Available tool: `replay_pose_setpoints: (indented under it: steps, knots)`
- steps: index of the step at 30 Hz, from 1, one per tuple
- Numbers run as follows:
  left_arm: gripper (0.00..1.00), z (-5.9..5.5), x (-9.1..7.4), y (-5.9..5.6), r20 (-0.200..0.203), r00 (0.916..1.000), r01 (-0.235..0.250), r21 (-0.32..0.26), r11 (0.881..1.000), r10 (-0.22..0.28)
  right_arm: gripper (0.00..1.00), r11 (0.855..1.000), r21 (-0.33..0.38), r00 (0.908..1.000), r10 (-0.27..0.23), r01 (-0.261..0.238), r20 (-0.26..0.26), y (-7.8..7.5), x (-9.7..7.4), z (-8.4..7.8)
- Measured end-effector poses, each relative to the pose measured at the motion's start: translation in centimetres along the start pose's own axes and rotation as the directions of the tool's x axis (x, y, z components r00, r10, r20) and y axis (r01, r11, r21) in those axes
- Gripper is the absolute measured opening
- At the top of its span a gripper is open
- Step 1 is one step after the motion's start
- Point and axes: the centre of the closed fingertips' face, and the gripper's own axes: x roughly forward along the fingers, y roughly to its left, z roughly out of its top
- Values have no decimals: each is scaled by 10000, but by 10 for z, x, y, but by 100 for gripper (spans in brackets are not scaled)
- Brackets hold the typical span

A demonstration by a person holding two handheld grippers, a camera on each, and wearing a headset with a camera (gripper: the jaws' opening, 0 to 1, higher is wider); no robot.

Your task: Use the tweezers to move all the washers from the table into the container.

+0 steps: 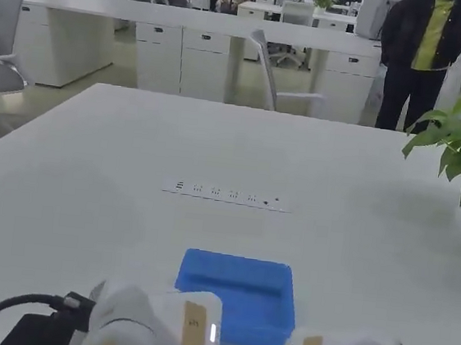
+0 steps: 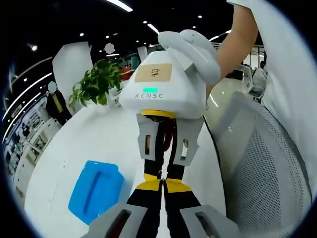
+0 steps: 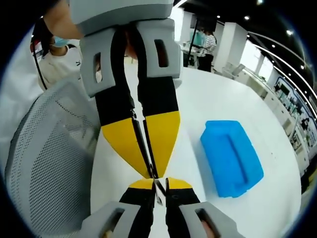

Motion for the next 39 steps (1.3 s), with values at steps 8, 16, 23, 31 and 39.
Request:
replay_pose_setpoints:
  steps: [8,16,23,31,39]
  knots:
    - [0,-20,3,6,-402,9990,-181,254,9995,191,5,9975,528,9989,-467,467,-11,-8,9,-5]
    - [0,-42,0,6,-1220,9925,46,644,9979,33,22,9641,2241,9855,-1593,1426,582,-4,-1,-7]
    - [0,-76,9,10,-2071,9783,119,478,9988,-18,27,8642,4502,9505,-2961,2245,944,3,-49,-22]
    - [0,-109,23,9,-2909,9567,90,35,10000,-76,28,7170,6405,8814,-4542,2750,1300,8,-98,-29]
    - [0,-120,29,9,-3449,9383,243,-54,9997,-247,26,6554,7081,8533,-5005,2629,1464,23,-107,-29]
